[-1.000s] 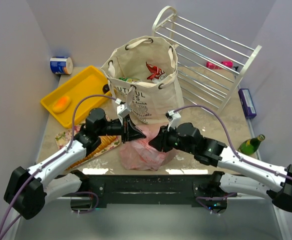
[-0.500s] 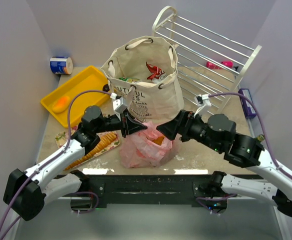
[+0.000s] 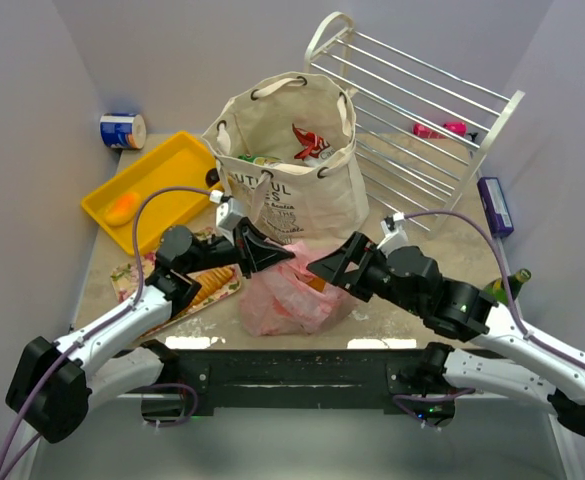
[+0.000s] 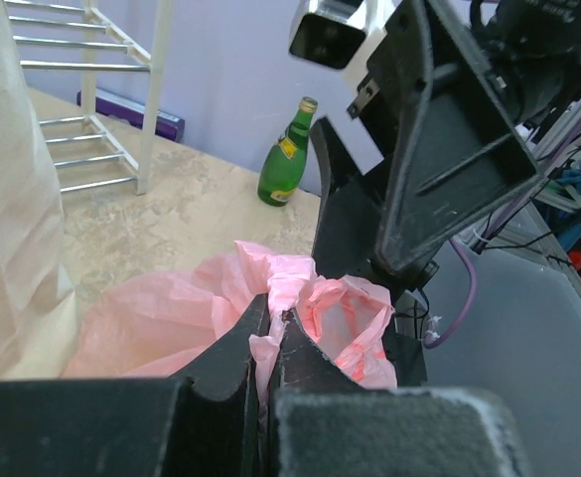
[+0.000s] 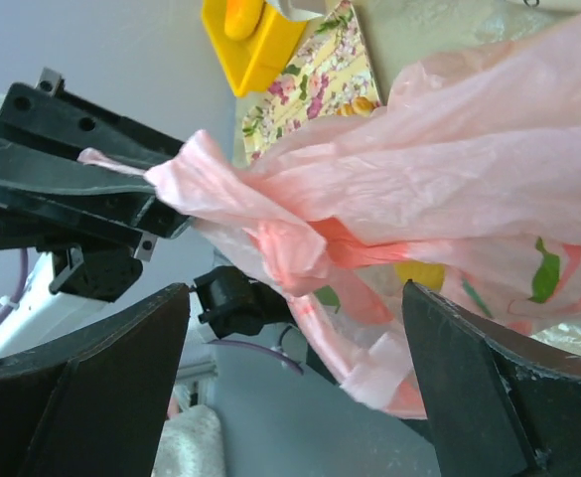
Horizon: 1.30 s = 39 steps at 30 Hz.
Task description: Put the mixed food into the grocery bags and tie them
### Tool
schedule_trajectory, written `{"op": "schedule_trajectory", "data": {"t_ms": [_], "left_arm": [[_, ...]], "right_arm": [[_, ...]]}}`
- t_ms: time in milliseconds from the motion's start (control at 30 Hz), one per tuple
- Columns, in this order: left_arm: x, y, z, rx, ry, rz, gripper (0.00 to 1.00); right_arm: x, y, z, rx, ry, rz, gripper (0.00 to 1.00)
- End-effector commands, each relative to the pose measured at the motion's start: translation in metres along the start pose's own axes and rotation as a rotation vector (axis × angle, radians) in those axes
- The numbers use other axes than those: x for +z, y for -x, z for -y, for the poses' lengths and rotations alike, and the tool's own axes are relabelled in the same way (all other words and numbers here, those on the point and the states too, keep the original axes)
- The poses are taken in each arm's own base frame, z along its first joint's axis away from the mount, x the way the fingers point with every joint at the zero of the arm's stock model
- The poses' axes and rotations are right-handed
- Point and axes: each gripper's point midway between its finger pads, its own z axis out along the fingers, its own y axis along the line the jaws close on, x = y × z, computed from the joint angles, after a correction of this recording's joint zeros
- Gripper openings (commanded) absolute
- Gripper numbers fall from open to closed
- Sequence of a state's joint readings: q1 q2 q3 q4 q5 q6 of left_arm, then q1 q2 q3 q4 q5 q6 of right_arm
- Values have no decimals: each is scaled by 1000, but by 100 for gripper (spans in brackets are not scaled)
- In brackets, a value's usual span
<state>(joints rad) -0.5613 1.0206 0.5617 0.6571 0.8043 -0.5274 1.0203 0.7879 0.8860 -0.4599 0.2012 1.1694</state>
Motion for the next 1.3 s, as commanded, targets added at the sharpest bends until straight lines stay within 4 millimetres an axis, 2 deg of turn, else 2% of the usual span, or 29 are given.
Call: {"op": "schedule_trajectory", "data": {"t_ms": [0,267,367,500,800,967,1033,1100,1133,1200,1233,1267], "left_arm": [[-2,26,19,61,-71,117,0],[-8,16,28,96,-106,74,0],[-9,12,25,100,-90,62,0],[-9,11,22,122,-80,56,0],[-5,10,22,148,-101,11,0],[-3,3,26,142,-134,-20,0],[-2,0,27,142,-143,-45,0],[-2,-5,28,147,-158,-82,0],[-2,-9,27,144,-157,-100,0],[-3,-16,24,155,-146,-148,0],[-4,-17,22,164,-137,-161,0],[-4,-18,18,172,-112,-171,0]], "right_arm": [[4,21,-23,238,94,107,97],[26,21,-36,429,126,108,98],[32,12,-35,506,126,66,98],[41,8,-22,583,90,64,98],[62,-1,-9,670,78,60,94],[75,9,-12,683,118,79,87],[81,12,-15,665,127,82,80],[83,25,-20,654,152,96,72],[85,29,-20,637,153,104,61],[83,47,-21,629,168,142,48],[82,52,-20,609,169,158,34],[77,63,-18,607,168,188,25]]}}
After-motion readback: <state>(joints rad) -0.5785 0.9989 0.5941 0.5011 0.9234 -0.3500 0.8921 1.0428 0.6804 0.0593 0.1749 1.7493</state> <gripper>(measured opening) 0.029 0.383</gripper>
